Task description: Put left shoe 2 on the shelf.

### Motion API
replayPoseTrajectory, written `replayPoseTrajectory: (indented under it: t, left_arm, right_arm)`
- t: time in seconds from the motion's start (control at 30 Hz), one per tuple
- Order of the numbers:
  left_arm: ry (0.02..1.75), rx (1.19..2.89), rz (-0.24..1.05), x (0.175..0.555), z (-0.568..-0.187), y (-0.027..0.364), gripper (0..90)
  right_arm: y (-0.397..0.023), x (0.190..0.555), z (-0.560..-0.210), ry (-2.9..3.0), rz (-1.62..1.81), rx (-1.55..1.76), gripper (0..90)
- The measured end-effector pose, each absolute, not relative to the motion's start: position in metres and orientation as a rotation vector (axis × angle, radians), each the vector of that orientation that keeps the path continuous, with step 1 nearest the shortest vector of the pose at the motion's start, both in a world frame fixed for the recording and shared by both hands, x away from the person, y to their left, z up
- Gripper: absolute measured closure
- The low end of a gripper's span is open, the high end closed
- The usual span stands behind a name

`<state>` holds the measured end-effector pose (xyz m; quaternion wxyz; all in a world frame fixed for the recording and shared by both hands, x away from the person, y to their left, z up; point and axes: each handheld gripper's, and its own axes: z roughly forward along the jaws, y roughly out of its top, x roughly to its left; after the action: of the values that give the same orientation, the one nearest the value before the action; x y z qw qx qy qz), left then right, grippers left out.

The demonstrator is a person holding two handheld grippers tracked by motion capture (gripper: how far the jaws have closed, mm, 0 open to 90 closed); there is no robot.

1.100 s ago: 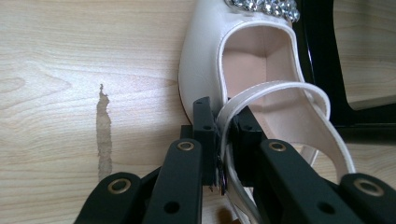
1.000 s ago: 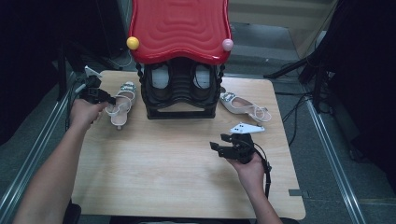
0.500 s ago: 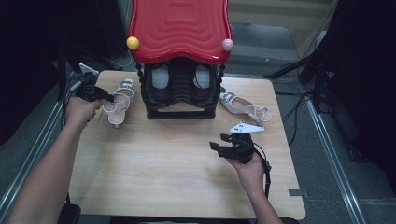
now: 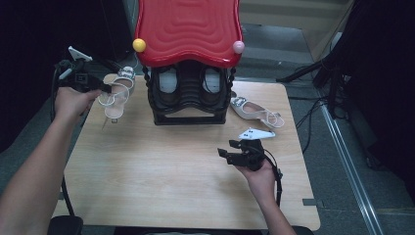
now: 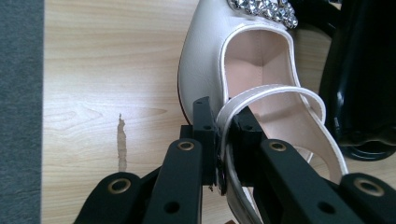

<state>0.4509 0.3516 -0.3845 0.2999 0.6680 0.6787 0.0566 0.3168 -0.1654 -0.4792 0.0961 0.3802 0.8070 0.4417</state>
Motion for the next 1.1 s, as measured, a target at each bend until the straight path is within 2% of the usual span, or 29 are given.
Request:
replayPoseTrajectory:
  t: [0.33,0.57,1.1]
  left_arm:
    - [1.764,1.728,0.099,0.454,-0.344,0.353,83.8]
    - [1.751,1.730,0.159,0.453,-0.309,0.349,83.7]
    - [1.697,1.724,0.203,0.450,-0.231,0.341,83.7]
  right_arm:
    - [-0.163,0.319,-0.479,2.396,1.310,1.119,42.5]
    - [-0.163,0.318,-0.479,2.399,1.310,1.118,42.5]
    - [-0.163,0.318,-0.479,2.404,1.310,1.125,42.5]
